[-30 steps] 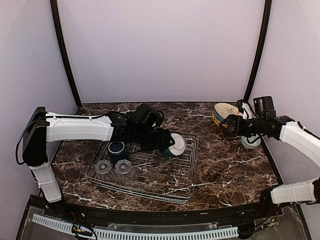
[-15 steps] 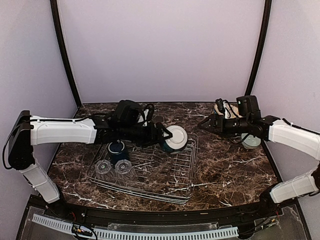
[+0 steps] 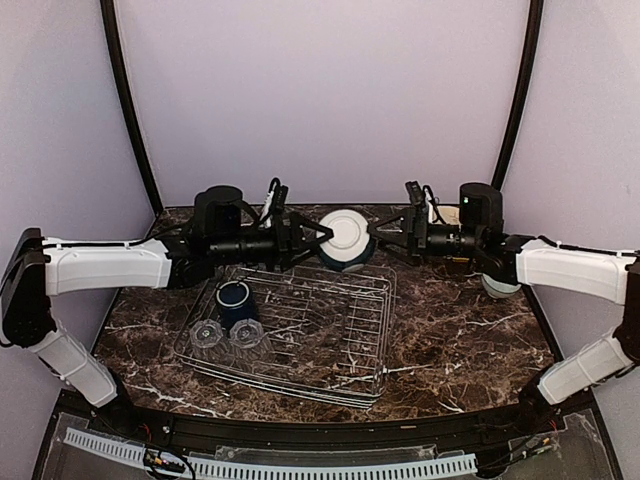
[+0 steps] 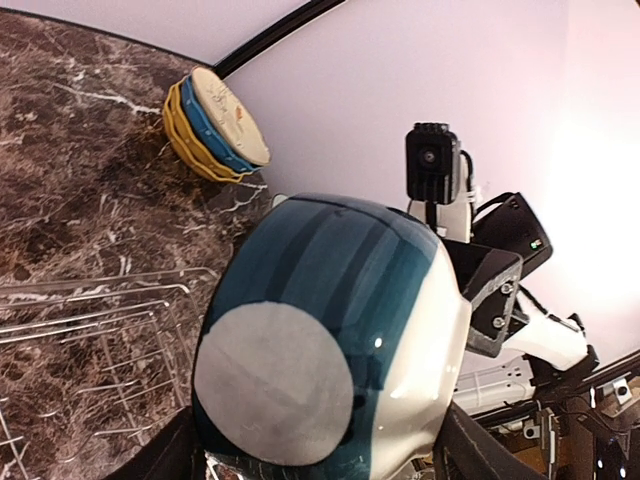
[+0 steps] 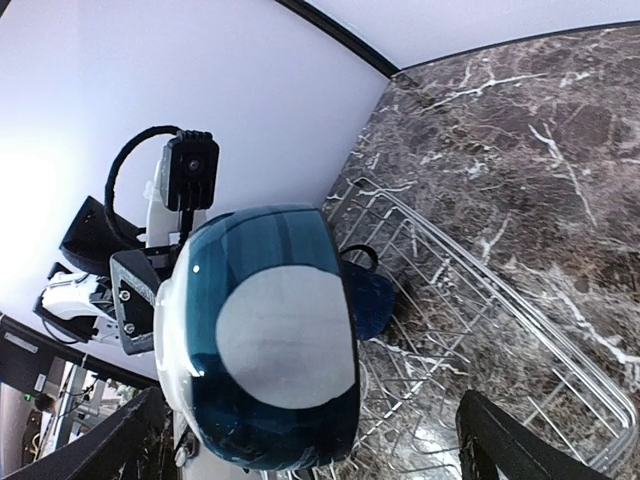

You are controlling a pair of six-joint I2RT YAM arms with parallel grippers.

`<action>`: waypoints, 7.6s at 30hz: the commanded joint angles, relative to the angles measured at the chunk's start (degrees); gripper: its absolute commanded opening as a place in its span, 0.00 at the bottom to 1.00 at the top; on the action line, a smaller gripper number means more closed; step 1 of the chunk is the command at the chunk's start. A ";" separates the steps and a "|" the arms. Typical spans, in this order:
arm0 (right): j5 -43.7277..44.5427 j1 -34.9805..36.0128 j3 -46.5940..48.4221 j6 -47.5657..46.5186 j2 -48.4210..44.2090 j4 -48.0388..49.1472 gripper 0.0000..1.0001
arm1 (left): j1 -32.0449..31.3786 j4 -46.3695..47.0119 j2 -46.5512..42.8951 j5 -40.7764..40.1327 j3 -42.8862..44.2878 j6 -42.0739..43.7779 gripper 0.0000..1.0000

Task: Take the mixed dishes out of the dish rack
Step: Pass from the left arm to the right, then place the bowl at the center of the board, then grab the cup from the dish rack.

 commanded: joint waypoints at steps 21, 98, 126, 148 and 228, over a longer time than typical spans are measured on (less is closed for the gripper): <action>-6.97 7.66 -0.68 24.84 7.66 50.58 0.64 | 1.85 38.58 2.50 9.27 -4.89 -21.02 0.42; 48.19 -28.93 30.85 -40.03 23.90 -66.62 0.00 | 8.41 -29.17 -22.64 -23.81 4.32 49.40 0.99; 48.16 -28.87 29.33 -39.29 24.37 -66.68 0.26 | 8.41 -29.22 -21.26 -22.94 4.23 49.14 0.99; 47.90 -24.03 27.45 -37.81 14.81 -65.94 0.66 | 8.41 -30.04 -19.36 -20.27 4.74 48.22 0.99; 40.14 -11.48 14.42 -37.22 5.18 -51.73 0.82 | 2.69 -68.58 4.47 -34.99 14.25 22.94 0.69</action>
